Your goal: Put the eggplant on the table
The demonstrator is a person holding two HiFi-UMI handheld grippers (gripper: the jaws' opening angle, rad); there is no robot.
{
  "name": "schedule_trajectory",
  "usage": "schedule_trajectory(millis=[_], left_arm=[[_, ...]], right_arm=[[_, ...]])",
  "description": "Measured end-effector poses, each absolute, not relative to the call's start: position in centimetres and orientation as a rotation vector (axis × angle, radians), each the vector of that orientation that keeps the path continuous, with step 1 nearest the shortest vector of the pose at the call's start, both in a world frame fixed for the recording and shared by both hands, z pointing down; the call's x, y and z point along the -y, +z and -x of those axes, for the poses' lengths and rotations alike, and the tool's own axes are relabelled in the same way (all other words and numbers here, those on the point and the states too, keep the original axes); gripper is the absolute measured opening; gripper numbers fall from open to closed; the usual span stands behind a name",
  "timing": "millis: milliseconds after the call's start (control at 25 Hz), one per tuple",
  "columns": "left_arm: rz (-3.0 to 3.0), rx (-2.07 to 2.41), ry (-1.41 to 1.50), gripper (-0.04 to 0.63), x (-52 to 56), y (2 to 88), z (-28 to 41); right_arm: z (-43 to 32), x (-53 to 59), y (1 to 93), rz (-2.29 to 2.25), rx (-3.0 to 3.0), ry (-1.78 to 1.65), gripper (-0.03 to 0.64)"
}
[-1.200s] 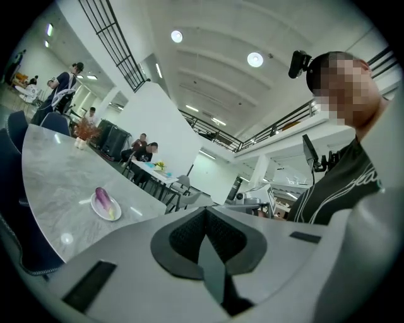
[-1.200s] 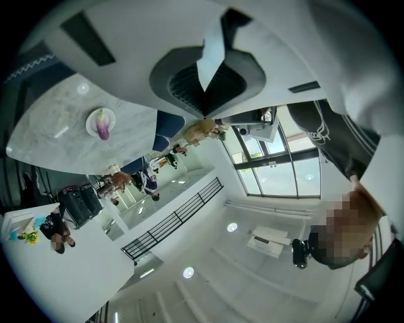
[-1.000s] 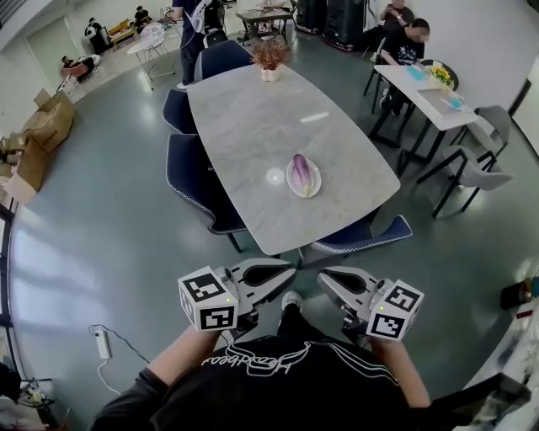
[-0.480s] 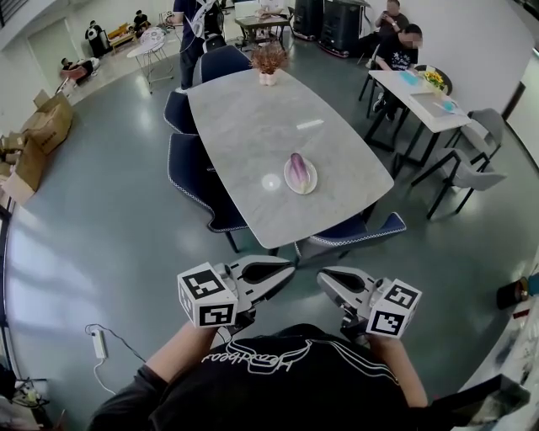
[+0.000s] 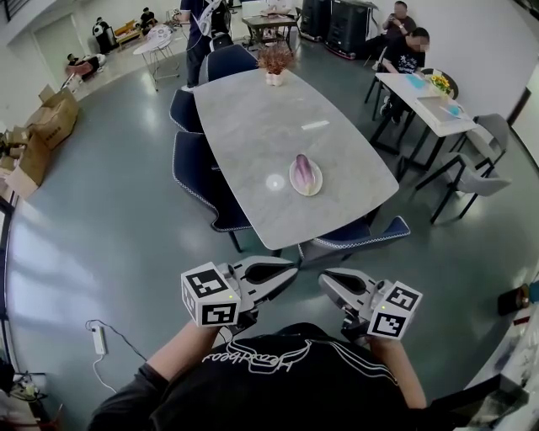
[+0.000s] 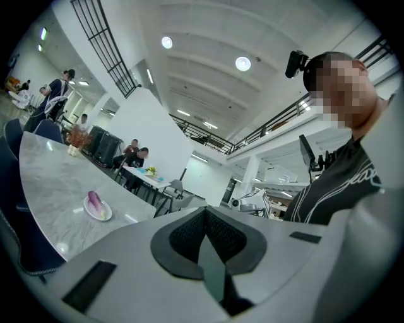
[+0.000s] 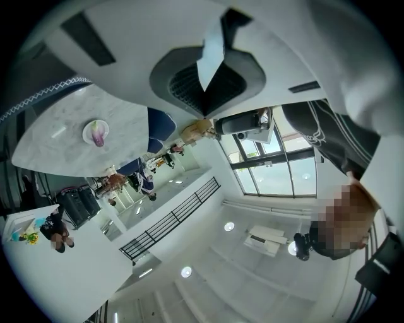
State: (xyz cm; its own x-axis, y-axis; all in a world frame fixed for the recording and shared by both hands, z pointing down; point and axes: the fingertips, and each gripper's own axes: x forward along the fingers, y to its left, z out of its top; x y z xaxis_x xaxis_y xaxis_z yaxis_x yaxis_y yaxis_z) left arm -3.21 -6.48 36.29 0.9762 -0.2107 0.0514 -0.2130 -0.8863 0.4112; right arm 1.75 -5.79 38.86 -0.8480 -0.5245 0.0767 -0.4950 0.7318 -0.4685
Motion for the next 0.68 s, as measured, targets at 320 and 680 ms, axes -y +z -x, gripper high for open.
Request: schedule_trajectory(millis=[320, 680], left_arm=[[-2.68, 0.309, -0.008, 0.008, 6.3, 36.3, 3.5], [-2.687, 0.317, 0.002, 0.008, 5.6, 36.3, 3.9]], right_arm=[[-1.0, 5.7, 39.1, 0.817, -2.874, -0.752, 0.006], [-0.5, 5.2, 39.0, 0.805, -2.869, -0.76, 0.006]])
